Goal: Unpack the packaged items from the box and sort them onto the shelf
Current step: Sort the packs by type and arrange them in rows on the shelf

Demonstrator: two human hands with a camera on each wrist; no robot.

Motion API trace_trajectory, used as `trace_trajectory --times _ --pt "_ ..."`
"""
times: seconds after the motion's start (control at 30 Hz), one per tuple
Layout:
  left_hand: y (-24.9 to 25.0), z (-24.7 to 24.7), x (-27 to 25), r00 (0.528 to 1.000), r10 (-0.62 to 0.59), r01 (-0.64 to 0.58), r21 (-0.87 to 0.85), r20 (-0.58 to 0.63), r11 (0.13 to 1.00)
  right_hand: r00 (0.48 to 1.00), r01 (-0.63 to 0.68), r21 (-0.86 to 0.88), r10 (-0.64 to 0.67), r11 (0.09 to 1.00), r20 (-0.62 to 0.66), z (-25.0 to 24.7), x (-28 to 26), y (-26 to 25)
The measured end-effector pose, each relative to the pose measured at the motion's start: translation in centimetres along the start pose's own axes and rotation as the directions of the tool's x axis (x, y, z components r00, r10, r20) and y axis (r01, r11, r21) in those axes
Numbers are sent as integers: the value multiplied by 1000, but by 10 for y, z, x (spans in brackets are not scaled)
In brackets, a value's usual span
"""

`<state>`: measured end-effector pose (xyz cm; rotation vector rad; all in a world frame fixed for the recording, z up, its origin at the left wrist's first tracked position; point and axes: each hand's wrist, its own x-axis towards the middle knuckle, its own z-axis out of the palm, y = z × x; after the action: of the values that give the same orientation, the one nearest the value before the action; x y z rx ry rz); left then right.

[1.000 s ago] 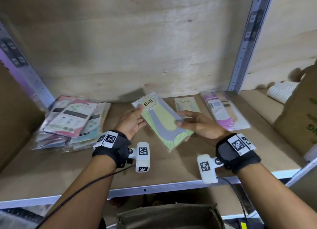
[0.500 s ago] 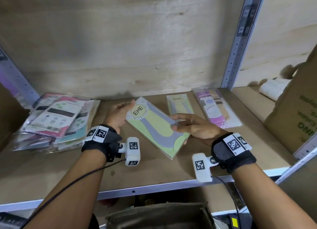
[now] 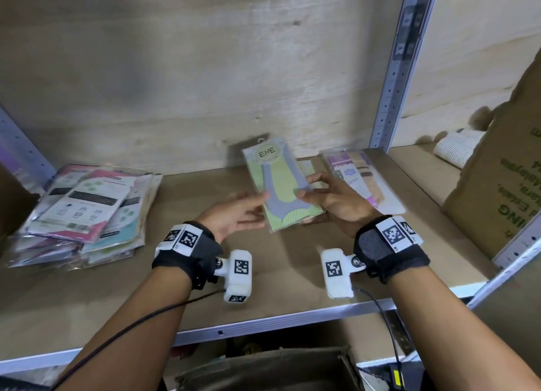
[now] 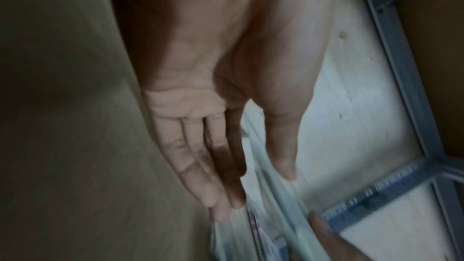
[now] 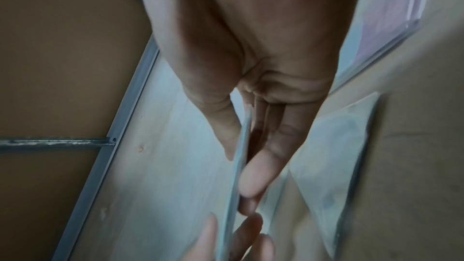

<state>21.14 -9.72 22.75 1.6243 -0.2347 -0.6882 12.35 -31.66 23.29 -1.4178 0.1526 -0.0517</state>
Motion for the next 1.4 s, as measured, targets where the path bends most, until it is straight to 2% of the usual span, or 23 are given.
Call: trace_trajectory --times 0.03,0.1,0.2,0.27,0.4,0.57,0.7,0.83,1.23,1.4 --pt "-2 7 0 998 2 -5 53 57 999 999 -3 10 3 1000 -35 0 2 0" --pt "-3 16 2 997 32 -43 148 72 988 995 -42 -2 41 999 -85 0 6 1" --pt "0 23 10 996 76 -66 198 -40 978 987 -102 -67 93 992 -128 -4 11 -1" --pt "2 28 15 985 108 -81 193 -137 978 983 -129 -178 103 975 -149 -7 15 -4" --pt "7 41 28 961 128 -83 184 -245 979 969 -190 -486 83 853 -233 -11 24 -8" --pt "9 51 40 961 91 -24 252 -261 968 946 -265 -619 76 739 -314 -20 26 -14" --pt "8 57 44 974 47 21 296 -223 955 927 -304 -636 67 709 -369 -22 23 -12" --pt "12 60 44 977 16 52 313 -211 948 929 -315 -725 41 612 -369 -24 19 -14" --pt "14 59 38 985 -20 74 319 -170 945 939 -313 -770 58 556 -339 -24 19 -13" --pt "12 46 36 978 -13 84 338 -206 937 936 -303 -793 10 528 -351 -26 17 -15"
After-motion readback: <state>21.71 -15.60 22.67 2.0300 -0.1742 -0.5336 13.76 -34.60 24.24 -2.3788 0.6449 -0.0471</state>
